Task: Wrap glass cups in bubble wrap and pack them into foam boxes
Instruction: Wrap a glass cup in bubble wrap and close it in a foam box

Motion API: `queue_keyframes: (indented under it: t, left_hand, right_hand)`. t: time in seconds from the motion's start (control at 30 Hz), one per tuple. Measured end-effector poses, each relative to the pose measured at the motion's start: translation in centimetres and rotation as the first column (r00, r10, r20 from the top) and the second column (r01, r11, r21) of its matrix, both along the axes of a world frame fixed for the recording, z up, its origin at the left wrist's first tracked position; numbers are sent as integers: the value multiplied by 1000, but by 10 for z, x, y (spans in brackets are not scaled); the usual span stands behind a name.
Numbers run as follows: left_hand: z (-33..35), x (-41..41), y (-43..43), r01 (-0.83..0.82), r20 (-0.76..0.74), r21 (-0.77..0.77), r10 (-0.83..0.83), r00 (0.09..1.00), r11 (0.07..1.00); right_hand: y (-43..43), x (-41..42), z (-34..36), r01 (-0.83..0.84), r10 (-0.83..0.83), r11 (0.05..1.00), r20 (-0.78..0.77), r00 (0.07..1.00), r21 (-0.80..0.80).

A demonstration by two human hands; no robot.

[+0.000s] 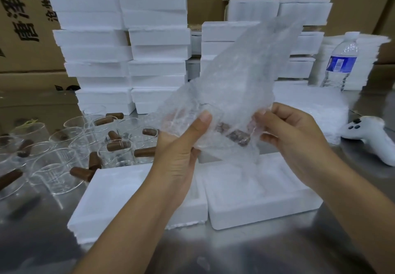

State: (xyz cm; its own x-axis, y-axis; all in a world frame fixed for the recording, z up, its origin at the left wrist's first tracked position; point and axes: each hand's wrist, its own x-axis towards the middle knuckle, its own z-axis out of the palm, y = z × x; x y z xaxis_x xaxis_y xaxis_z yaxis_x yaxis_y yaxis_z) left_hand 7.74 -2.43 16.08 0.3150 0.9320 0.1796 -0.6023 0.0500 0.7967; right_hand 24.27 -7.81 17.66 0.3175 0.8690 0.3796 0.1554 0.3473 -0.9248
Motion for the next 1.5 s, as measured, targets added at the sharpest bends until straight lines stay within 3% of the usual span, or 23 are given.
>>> queue_keyframes:
  t: [0.3, 0.6, 0.7, 0.77, 0.87, 0.93, 1.13, 1.23, 1.37, 1.43, 1.5]
  left_hand:
    - [-9, -2, 3, 138, -234, 221, -85, 969, 965]
    - [-5, -4, -9, 159, -596, 516, 219, 773, 842]
    - [-6, -3, -13, 193, -613, 545, 230, 756, 816]
    - [-8, -1, -12, 211, -614, 556, 227, 756, 804]
    - [-8, 0, -12, 220, -616, 576, 241, 750, 787]
    - [-8, 1, -11, 189, -604, 587, 272, 749, 787]
    - [-6, 2, -13, 93, -529, 640, 349, 774, 763]
    - [-4, 1, -15, 121, -551, 643, 348, 758, 756]
    - [-4, -2, -13, 114, -547, 625, 329, 770, 772]
    - [-2, -3, -12, 116, -554, 622, 330, 765, 775]
    - [-2, -3, -14, 122, -568, 631, 348, 746, 766]
  right_hand:
    - [2, 5, -1, 51, -42, 997, -146, 988, 57]
    - [-1, 3, 1, 137, -130, 990, -137, 982, 42]
    - [-4, -2, 2, 203, -199, 970, -42, 979, 130]
    - [-6, -6, 2, 218, -246, 952, 112, 963, 215]
    - [-9, -10, -1, 128, -240, 950, 407, 881, 283]
    - [-9, -11, -5, 38, -168, 966, 512, 842, 254]
    - [-6, -12, -11, -67, 12, 994, 520, 854, 87]
    - [-6, -14, -11, -89, 18, 990, 519, 855, 113]
    - [-10, -14, -7, -158, 85, 969, 341, 936, 191]
    - [-14, -14, -5, -185, 74, 953, 404, 912, 241]
    - [-14, -16, -5, -102, -58, 960, 540, 840, 262]
